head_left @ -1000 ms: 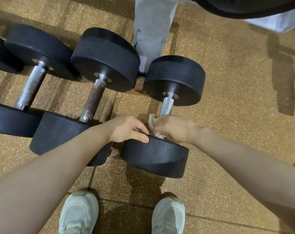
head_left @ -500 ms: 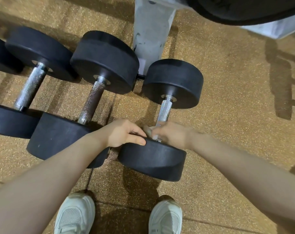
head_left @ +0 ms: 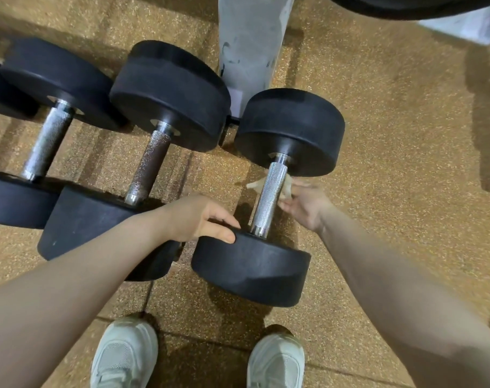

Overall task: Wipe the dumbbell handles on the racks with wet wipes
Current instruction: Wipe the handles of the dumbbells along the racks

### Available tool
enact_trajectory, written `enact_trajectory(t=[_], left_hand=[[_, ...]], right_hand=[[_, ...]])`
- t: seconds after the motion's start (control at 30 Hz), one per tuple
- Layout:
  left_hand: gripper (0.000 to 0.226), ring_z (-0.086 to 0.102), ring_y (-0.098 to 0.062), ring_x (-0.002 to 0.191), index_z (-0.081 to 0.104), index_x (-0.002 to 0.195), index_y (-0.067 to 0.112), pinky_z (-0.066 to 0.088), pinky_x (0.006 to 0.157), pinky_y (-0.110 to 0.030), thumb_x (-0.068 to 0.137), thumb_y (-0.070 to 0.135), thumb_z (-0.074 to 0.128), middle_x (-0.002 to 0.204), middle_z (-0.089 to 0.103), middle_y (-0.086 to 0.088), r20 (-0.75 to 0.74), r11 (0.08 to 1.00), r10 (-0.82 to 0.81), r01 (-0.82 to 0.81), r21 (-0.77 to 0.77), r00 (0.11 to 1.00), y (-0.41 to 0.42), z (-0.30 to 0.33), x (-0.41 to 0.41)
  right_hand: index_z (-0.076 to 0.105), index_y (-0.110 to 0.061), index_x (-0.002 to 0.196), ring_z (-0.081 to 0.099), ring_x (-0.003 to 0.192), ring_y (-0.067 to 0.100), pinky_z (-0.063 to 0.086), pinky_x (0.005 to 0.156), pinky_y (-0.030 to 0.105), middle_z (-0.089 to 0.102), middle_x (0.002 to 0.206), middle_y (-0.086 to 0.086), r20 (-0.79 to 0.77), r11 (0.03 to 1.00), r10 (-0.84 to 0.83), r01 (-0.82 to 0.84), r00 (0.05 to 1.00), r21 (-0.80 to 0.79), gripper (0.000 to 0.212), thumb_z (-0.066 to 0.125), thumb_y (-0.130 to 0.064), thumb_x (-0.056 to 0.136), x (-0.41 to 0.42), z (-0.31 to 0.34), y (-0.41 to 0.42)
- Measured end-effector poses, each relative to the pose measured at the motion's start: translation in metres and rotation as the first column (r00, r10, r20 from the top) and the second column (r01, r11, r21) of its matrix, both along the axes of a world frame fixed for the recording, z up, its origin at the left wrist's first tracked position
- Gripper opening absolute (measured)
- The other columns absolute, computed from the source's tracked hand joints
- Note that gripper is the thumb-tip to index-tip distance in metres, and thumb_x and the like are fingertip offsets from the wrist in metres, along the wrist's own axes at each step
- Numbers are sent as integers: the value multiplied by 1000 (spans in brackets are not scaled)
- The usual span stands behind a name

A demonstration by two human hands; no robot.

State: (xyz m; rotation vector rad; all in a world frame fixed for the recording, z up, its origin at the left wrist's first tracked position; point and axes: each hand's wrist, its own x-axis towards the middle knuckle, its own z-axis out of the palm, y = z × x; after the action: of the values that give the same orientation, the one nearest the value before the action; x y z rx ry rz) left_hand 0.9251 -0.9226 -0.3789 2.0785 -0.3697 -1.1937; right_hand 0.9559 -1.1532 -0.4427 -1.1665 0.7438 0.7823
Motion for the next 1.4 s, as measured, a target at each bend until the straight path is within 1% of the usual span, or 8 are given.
enact_trajectory(t=[0.2,0.37,0.5,0.67,0.93,1.07,1.23,1.4], left_hand=[[32,48,-7,114,64,111,32,35,98,-22,79,35,67,121,57,9,-36,999,11,-10,32,999,-2,0,1],[34,48,-8,116,65,111,29,30,106,-25,78,33,68,112,55,14,-56,998,44,-41,49,997,-3,-1,-1],[34,48,-8,116,65,112,27,33,106,-26,79,32,68,111,54,15,-47,998,35,-33,54,998,-3,-2,-4],[39,46,-3,115,63,116,22,29,101,-14,79,33,65,119,52,14,-35,993,113,-111,44,993,-1,6,-12],[55,52,-6,107,39,137,19,36,92,-6,86,21,62,121,55,2,140,903,427,-414,-113,894,-24,52,-23],[33,59,-3,96,53,115,30,44,85,-11,85,27,65,110,62,5,101,801,561,-508,-316,822,-30,79,-14],[28,59,-12,88,55,113,21,47,83,-29,86,19,62,95,64,4,265,793,608,-554,-255,748,7,87,2],[11,62,-19,77,53,82,29,52,70,-29,79,29,63,82,66,-3,36,711,676,-638,-294,736,68,77,10]], right_hand=[[62,-8,94,62,99,30,48,97,40,65,109,20,-128,929,315,-333,940,-163,15,66,-4,80,-37,2,-21],[63,-5,88,57,79,24,44,73,32,65,87,12,68,920,216,-180,974,-348,10,55,1,87,4,7,-11],[57,-8,73,63,89,29,51,86,34,67,95,19,67,924,207,-172,976,-343,19,49,7,83,7,-3,1],[60,-2,83,61,83,14,46,81,23,66,86,8,106,672,710,-624,696,-399,8,58,-6,88,-40,39,-18],[64,-18,85,60,68,-1,45,68,15,66,76,-11,396,800,598,-549,697,-241,25,58,6,83,-14,104,-4],[61,-19,87,59,72,-1,49,68,13,61,87,-5,483,829,546,-525,685,-193,33,61,13,78,-11,130,27],[53,-25,102,62,84,14,52,80,30,63,91,1,546,905,421,-375,724,-201,45,66,9,76,-15,138,67],[60,-13,107,63,82,9,53,74,17,66,92,2,557,947,319,-237,767,-217,32,62,5,81,-22,142,117]])
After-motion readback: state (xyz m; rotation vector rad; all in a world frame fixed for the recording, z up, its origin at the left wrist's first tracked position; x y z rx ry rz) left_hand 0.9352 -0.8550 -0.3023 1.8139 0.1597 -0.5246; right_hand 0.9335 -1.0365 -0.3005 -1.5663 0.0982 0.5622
